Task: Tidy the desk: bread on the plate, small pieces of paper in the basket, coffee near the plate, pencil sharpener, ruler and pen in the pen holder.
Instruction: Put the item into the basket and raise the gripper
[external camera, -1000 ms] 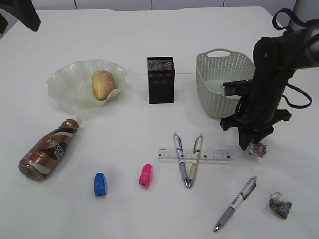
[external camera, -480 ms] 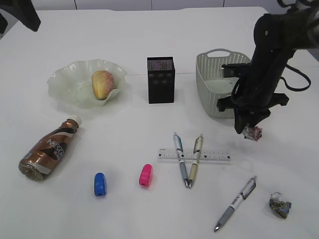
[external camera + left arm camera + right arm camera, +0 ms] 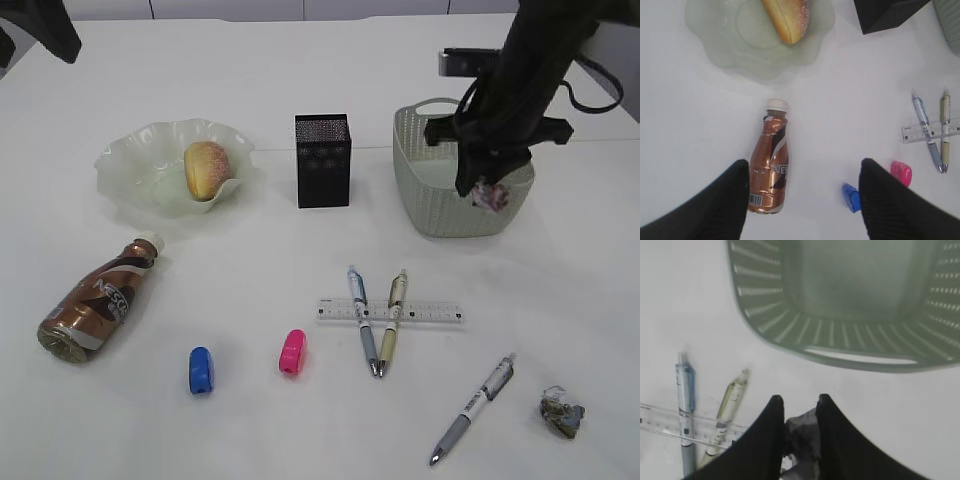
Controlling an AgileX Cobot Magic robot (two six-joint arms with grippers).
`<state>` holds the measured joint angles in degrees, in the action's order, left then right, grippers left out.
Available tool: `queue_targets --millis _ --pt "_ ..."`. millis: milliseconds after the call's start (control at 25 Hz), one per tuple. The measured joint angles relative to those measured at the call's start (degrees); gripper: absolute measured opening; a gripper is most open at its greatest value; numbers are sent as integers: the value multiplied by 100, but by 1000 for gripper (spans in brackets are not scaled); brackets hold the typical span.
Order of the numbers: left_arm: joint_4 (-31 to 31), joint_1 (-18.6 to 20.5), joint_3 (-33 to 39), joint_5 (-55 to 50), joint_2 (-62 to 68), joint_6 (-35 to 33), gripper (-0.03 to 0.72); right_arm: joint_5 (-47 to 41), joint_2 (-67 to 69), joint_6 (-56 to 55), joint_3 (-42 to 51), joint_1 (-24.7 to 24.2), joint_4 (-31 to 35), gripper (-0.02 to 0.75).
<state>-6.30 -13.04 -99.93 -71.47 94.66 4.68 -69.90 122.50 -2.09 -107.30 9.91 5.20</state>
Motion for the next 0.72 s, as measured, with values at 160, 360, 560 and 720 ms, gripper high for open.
queue_targets --millis 160,360,560,720 --pt "10 0 0 0 0 0 497 -23 0 -29 -421 0 36 183" --pt "10 0 0 0 0 0 497 83 0 -33 -823 0 -112 183" --pt "10 0 0 0 0 0 497 888 0 -33 -907 0 -411 183" --pt "10 0 0 0 0 0 497 1353 91 -47 -994 0 -596 183"
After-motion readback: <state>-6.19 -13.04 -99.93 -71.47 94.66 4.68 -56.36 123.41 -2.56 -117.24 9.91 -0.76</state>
